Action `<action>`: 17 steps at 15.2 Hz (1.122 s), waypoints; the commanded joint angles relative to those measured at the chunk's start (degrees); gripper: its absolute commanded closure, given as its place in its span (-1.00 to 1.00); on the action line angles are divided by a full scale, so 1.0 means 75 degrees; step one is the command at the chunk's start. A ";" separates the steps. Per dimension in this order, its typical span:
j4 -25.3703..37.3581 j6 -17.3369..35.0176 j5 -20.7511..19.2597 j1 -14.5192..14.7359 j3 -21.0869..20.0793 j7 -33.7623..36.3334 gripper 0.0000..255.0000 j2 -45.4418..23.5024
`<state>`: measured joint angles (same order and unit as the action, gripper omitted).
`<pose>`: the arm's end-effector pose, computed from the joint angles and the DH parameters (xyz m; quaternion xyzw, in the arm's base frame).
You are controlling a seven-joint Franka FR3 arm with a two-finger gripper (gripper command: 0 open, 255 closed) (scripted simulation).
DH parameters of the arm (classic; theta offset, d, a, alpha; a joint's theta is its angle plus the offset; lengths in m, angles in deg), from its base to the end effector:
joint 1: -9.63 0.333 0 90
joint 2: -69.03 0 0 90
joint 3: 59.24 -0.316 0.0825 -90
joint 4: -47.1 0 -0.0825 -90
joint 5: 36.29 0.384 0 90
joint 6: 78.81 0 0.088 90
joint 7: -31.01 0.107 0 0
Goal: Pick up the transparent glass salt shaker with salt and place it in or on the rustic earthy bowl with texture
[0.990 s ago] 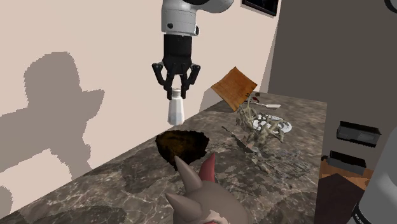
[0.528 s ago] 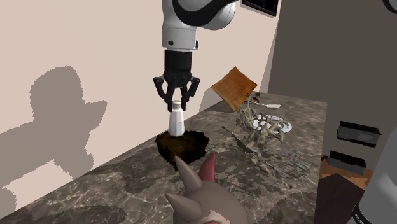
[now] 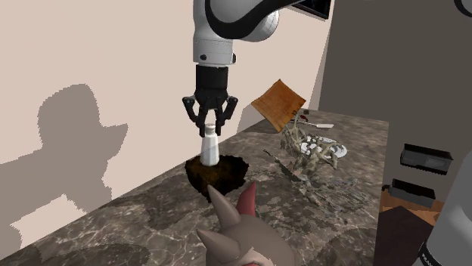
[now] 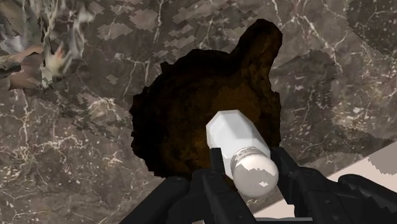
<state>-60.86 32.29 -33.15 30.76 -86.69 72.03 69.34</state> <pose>0.3714 0.4273 0.5099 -0.9976 -0.0568 -0.0038 0.0385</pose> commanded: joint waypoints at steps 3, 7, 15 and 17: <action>0.0000 0.0001 0.0000 0.0000 0.0000 0.0000 -1.00 0.0000; 0.0000 0.0001 0.0000 0.0000 0.0000 0.0000 -1.00 0.0000; 0.0835 -0.0950 0.0048 -0.0036 0.0039 -0.0034 -1.00 0.0128; 0.0835 -0.0950 0.0048 -0.0036 0.0039 -0.0034 -1.00 0.0128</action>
<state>-54.61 25.20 -32.80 30.49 -86.40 71.77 70.29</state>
